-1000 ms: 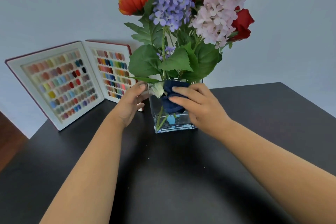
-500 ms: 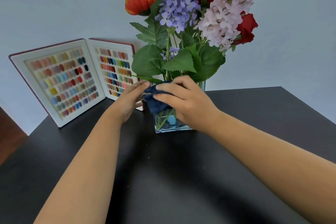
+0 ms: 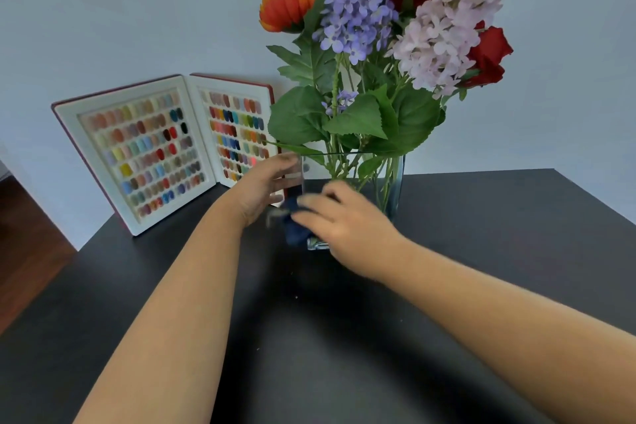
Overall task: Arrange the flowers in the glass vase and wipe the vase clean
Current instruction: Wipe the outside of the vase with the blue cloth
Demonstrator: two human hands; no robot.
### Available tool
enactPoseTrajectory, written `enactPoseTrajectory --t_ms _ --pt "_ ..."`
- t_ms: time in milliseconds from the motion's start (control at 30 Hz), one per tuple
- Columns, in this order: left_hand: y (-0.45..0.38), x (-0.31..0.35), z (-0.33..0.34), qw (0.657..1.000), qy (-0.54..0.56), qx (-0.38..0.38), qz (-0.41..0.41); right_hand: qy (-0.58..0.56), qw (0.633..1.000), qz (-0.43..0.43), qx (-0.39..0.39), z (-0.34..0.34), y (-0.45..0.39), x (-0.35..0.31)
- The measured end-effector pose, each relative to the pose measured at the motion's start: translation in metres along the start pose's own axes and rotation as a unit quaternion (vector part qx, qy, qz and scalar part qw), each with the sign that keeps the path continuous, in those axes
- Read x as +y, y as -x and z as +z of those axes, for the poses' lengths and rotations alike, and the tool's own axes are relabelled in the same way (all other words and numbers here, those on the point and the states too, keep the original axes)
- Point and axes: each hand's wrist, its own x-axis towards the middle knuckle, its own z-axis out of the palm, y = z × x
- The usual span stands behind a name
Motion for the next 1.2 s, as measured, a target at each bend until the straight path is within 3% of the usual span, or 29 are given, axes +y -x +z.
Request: enactPoseTrajectory --t_ms 67,133,267,400,533,667,733,833,1033,1133,1200 --pt "-0.001 -0.002 0.000 0.998 0.059 0.013 0.006 0.012 0.997 0.009 0.075 -0.015 -0.017 0.011" --pt "-0.002 -0.002 -0.001 0.995 0.097 0.022 0.003 0.037 0.997 0.014 0.069 -0.015 -0.021 0.014" --pt "-0.003 0.002 -0.002 1.000 0.027 0.010 -0.004 0.015 0.997 0.010 -0.081 0.011 0.001 -0.006" --pt "-0.002 0.004 -0.002 1.000 0.006 0.013 -0.020 -0.007 0.973 0.018 -0.231 0.037 0.025 -0.022" --pt "-0.002 0.000 -0.003 1.000 -0.004 0.006 -0.019 -0.034 0.984 0.014 -0.176 0.019 0.016 -0.009" --pt "-0.001 -0.007 -0.002 1.000 -0.006 0.008 0.000 -0.041 0.998 0.031 0.033 -0.016 0.005 0.026" --pt "0.001 -0.010 0.000 1.000 -0.006 0.019 0.009 -0.017 0.995 0.044 0.087 -0.025 0.010 0.040" --pt "0.002 -0.014 0.004 0.999 -0.024 0.024 0.032 -0.009 0.997 0.019 0.075 -0.015 0.033 0.045" --pt "-0.002 -0.021 0.004 0.993 -0.096 0.023 0.067 -0.063 0.991 -0.024 -0.113 0.015 0.086 0.035" --pt "-0.005 -0.021 0.003 0.992 -0.106 0.025 0.059 -0.080 0.993 -0.015 -0.084 0.007 0.075 0.044" --pt "-0.005 -0.022 0.004 0.992 -0.106 0.025 0.063 -0.085 0.996 -0.007 -0.018 -0.007 0.061 0.057"
